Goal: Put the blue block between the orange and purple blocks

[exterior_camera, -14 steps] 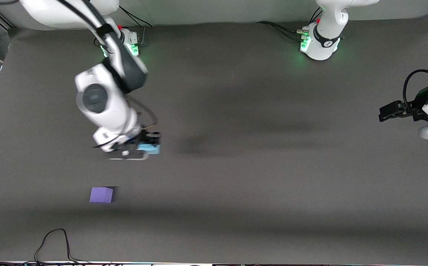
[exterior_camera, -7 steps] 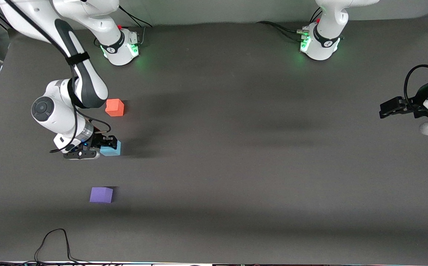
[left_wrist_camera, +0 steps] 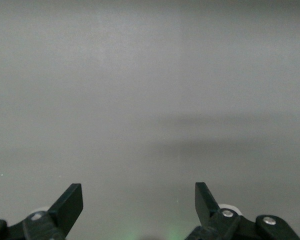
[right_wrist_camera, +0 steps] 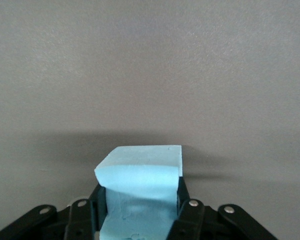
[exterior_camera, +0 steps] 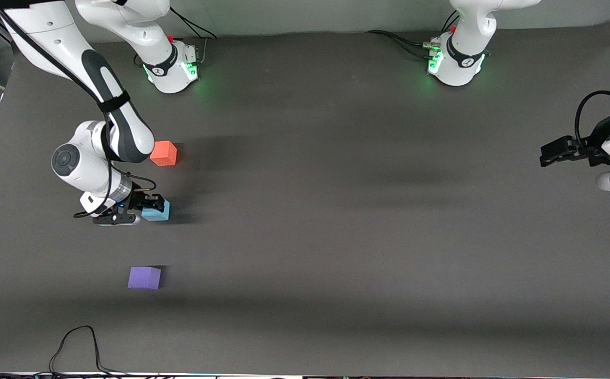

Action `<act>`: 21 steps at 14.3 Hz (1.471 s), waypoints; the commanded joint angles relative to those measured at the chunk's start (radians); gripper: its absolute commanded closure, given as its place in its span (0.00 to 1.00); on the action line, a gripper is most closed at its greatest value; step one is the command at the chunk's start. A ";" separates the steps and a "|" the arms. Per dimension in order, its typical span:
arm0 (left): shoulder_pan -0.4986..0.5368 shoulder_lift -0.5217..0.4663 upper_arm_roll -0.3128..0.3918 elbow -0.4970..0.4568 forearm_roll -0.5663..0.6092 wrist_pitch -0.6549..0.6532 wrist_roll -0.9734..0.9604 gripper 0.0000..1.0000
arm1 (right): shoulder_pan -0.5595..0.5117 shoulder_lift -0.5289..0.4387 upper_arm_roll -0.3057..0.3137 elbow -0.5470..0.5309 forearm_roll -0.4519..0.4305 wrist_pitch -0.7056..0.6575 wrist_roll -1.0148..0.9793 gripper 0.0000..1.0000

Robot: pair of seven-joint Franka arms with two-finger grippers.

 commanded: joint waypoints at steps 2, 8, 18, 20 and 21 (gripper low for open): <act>-0.002 -0.033 0.001 -0.030 0.006 0.003 0.013 0.00 | 0.009 0.006 -0.004 0.003 0.038 0.018 -0.043 0.00; -0.006 -0.033 0.001 -0.027 0.012 0.004 0.015 0.00 | 0.009 -0.242 -0.004 0.016 0.038 -0.224 -0.031 0.00; -0.006 -0.033 0.003 -0.027 0.012 0.006 0.013 0.00 | -0.026 -0.487 0.003 0.249 -0.115 -0.708 0.058 0.00; -0.006 -0.033 0.003 -0.027 0.012 0.006 0.013 0.00 | -0.021 -0.461 0.011 0.294 -0.153 -0.709 0.060 0.00; -0.006 -0.033 0.001 -0.027 0.010 0.007 0.013 0.00 | -0.021 -0.451 0.025 0.314 -0.207 -0.715 0.064 0.00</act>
